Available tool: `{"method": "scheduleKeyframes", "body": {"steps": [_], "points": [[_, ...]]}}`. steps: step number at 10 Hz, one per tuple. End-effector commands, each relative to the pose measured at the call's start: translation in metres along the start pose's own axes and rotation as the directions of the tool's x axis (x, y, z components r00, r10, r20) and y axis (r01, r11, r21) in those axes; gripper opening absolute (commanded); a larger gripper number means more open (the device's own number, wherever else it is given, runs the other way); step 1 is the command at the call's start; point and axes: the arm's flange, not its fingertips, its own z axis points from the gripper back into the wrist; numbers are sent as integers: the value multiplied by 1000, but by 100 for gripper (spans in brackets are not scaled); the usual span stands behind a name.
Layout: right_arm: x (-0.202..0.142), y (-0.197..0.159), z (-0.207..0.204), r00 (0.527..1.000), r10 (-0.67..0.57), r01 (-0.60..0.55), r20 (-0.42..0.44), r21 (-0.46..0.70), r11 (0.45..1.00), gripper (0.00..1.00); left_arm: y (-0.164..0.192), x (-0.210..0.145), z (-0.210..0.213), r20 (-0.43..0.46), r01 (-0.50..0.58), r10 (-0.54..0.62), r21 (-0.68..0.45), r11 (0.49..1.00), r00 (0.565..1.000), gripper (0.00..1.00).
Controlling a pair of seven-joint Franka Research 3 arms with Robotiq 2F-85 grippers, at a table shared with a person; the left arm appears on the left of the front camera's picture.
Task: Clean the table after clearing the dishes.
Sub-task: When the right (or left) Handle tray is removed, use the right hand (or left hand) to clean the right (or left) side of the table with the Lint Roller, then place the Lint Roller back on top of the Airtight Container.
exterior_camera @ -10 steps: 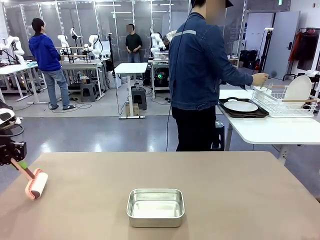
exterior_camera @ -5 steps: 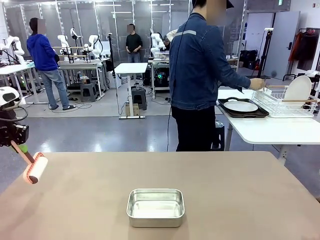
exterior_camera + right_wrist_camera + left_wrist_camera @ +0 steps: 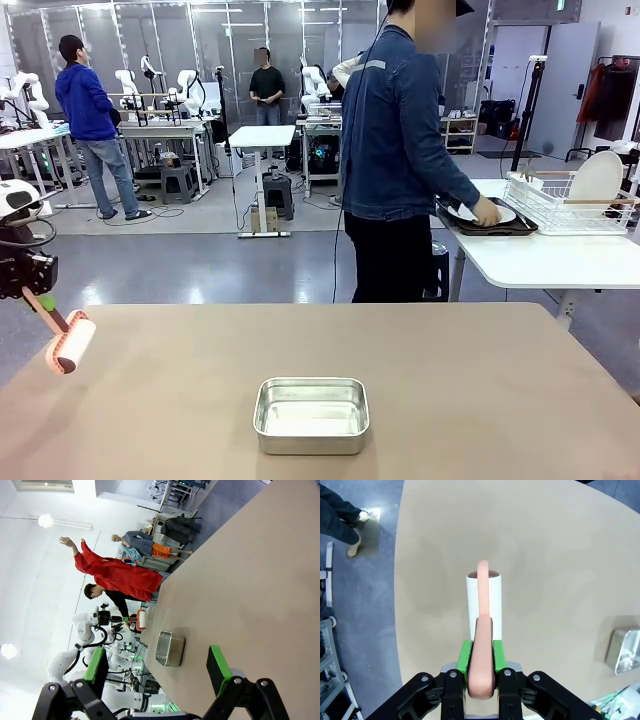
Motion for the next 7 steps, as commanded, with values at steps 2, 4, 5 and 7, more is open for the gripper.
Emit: {"method": "scheduleKeyframes", "body": {"steps": [2, 4, 5, 7], "points": [[0, 4, 0, 1000, -11, 11, -4, -5, 1000, 100, 0, 1, 3, 20, -1, 0, 7, 1000, 1000, 22], [0, 4, 0, 1000, -11, 11, -4, -5, 1000, 100, 0, 1, 3, 20, -1, 0, 7, 1000, 1000, 22], [0, 4, 0, 1000, -11, 11, -4, -5, 1000, 100, 0, 1, 3, 20, -1, 0, 7, 1000, 1000, 22], [0, 4, 0, 1000, -11, 11, -4, -5, 1000, 100, 0, 0, 0, 1, 1, -1, 0, 1000, 1000, 22]]}}
